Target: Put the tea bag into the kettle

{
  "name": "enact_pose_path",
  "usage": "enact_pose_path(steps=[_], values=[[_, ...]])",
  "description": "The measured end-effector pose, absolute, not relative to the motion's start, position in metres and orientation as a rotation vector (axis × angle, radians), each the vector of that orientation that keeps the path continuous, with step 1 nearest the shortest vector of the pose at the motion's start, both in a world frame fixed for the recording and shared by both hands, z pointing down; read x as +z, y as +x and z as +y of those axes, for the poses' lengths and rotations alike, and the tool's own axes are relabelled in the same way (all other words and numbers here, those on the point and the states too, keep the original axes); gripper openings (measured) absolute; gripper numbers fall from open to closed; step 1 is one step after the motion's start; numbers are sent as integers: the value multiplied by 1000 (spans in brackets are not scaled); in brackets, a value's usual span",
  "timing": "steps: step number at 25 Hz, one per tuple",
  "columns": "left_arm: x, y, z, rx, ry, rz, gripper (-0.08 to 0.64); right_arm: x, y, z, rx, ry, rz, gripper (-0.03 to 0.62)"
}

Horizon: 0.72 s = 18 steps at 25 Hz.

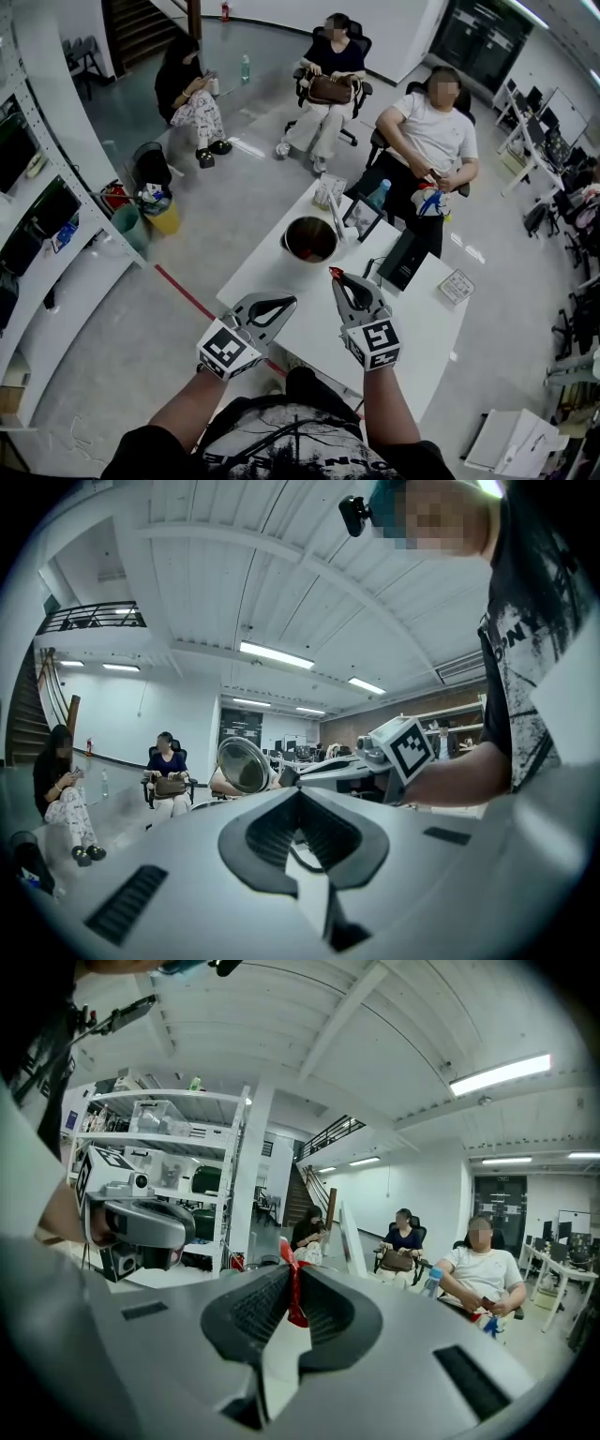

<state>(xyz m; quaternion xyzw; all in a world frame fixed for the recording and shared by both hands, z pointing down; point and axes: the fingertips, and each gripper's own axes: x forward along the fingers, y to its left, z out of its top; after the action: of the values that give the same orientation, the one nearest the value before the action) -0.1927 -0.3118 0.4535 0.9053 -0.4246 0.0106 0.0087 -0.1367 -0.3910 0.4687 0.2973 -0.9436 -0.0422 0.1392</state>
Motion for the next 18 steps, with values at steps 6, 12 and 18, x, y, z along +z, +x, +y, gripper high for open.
enact_pose_path(steps=[6, 12, 18], values=[[453, -193, -335, 20, 2803, -1350, 8, 472, -156, -410, -132, 776, -2736, 40], [461, -203, -349, 25, 2767, -1358, 8, 481, -177, -427, -115, 728, -2740, 40], [468, -214, -356, 28, 2718, -1385, 8, 492, -192, -439, -116, 684, -2718, 40]])
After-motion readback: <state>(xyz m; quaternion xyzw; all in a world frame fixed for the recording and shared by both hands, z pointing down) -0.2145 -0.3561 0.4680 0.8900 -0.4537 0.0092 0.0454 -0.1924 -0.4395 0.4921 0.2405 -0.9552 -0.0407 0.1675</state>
